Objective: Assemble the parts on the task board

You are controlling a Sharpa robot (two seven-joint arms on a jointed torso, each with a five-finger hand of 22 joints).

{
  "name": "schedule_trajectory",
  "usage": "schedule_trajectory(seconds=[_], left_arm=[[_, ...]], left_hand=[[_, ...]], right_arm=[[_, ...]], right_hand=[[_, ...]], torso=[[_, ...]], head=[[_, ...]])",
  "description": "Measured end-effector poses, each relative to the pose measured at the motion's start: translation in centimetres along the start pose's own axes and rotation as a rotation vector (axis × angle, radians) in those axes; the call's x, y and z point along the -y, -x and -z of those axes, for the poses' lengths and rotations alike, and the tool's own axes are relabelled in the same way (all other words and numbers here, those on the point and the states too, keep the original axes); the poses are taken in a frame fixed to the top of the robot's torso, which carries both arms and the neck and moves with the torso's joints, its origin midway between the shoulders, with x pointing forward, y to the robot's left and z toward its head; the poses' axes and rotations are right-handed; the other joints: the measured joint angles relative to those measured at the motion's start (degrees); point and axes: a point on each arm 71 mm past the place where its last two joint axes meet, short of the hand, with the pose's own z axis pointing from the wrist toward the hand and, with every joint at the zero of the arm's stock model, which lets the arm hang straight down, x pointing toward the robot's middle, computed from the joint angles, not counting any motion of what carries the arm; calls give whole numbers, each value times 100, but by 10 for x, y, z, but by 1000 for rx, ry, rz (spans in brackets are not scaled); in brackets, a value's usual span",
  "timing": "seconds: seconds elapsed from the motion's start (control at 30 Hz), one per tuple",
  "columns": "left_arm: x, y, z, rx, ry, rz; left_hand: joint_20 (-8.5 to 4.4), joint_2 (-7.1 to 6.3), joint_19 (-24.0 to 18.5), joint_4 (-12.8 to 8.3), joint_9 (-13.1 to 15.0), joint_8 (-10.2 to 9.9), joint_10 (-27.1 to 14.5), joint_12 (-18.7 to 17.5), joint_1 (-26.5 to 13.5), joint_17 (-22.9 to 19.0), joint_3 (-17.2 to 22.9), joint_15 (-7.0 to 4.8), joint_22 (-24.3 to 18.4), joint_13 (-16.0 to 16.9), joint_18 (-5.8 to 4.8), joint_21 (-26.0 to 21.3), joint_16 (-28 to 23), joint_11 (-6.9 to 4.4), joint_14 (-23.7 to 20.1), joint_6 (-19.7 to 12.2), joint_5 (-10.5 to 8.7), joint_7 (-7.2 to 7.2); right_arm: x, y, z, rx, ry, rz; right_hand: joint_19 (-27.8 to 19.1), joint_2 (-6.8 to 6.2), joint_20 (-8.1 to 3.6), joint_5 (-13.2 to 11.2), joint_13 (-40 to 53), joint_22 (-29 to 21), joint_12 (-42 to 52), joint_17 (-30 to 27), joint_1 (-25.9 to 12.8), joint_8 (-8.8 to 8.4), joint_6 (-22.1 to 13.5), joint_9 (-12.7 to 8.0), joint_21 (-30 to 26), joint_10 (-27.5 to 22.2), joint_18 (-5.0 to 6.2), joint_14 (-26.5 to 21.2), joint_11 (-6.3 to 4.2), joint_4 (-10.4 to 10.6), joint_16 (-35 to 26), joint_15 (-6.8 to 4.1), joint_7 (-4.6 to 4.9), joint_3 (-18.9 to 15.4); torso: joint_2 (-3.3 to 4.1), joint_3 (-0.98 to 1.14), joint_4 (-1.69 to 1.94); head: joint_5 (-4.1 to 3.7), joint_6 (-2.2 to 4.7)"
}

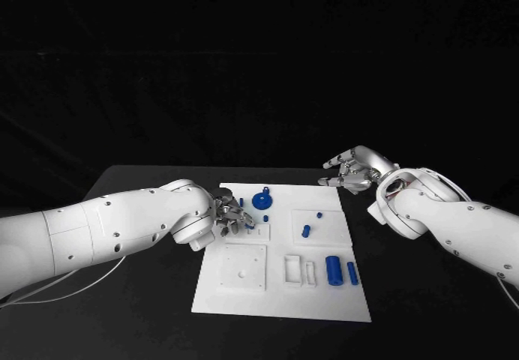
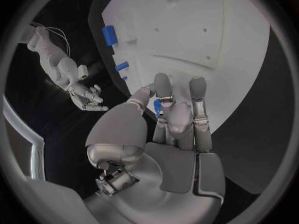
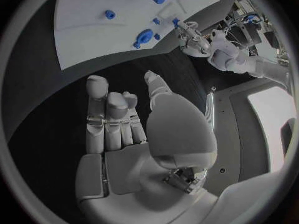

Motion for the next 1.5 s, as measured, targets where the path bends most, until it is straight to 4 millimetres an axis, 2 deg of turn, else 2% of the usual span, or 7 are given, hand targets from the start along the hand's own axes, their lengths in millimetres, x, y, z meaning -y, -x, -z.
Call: schedule_trajectory(seconds=[0.43, 0.57, 0.77, 0.83, 1.0, 1.2, 1.5], left_arm=[[-1, -2, 0, -10, 7, -44], [-1, -2, 0, -13, 11, -53], [-2, -4, -1, -19, 17, -64], [-2, -4, -2, -19, 18, -66], [-1, -4, -5, -14, 21, -69], [-1, -3, -7, -10, 24, -70], [-2, -3, -8, -8, 25, -71]], left_hand=[[-2, 21, 120, 30, 1, -14, -2, -1, 22, -35, -32, 3, 513, -40, -3, -460, -1, -1, 1, 0, -131, 0], [-2, 30, 286, 31, 1, -30, -2, -1, 31, -35, -32, 11, 915, -40, -10, -833, -1, -2, 9, 0, -133, 0], [-3, 30, 305, 31, 1, -10, -2, -1, 32, -35, -33, 11, 976, -40, -34, -875, -1, -2, 10, 0, -134, 0], [-9, 34, 395, 31, 145, 0, -2, -1, 37, -35, -33, 11, 1233, -40, -36, -1143, -1, -2, 10, 0, -134, 0], [-14, 33, 460, 53, 785, 0, -2, -1, 38, -49, -69, 13, 1431, -40, -39, -1340, -1, -2, 11, 0, -135, 0], [-22, 31, 469, 54, 1287, 0, -2, -2, 40, -50, -71, 22, 1506, -40, -43, -1426, -1, -2, 20, 0, -158, 0], [-15, 27, 521, 71, 1596, -1, 1, -2, 44, -72, -88, 23, 1505, -48, -47, -1514, -1, 2, 20, 0, -179, 0]], right_arm=[[0, 0, 0, 0, -2, -2], [0, -1, -1, -1, -3, -3], [0, -1, -1, -1, -3, -5], [0, -1, -1, -2, -3, -5], [0, -1, -1, -2, -3, -6], [0, -2, -1, -2, -3, -7], [0, -2, -1, -3, -4, -8]], right_hand=[[0, 0, 0, 72, 0, 5, 0, 1, 0, 0, 0, 0, 0, 0, -3, 0, 0, -16, 0, 0, -2, 16], [0, 0, 0, 94, -8, 5, 0, 1, 0, 0, 0, 0, 0, 0, -4, 0, 0, -16, 0, 0, -2, 16], [0, 0, 0, 127, -9, 4, 0, 1, 0, 0, 0, 0, 0, 0, -6, 0, 0, -16, 0, 0, -3, 16], [0, 0, 0, 127, -9, 4, 0, 1, 0, 0, -1, 0, 0, 0, -7, 0, 0, -18, 0, 0, -4, 17], [0, 0, 0, 127, -8, 4, 0, 1, 0, 0, 20, 1, 0, 0, -31, 0, 0, -32, 0, 0, 12, 32], [0, 0, 0, 155, -8, 3, 0, 1, 0, 0, 28, 1, 0, 0, -32, 0, 0, -32, 0, 0, 7, 32], [0, 0, 0, 155, -8, 3, 0, 1, 0, 0, 29, 1, 0, 0, -33, 0, 0, -32, 0, 0, 5, 31]], torso=[[-1, -1, -3], [-4, 1, -5], [-4, 5, -5], [-4, 5, -5], [-2, 7, -11], [1, 7, -9], [1, 3, 2]], head=[[15, -36], [15, -43], [9, -51], [3, -53], [-5, -53], [-18, -57], [-27, -84]])
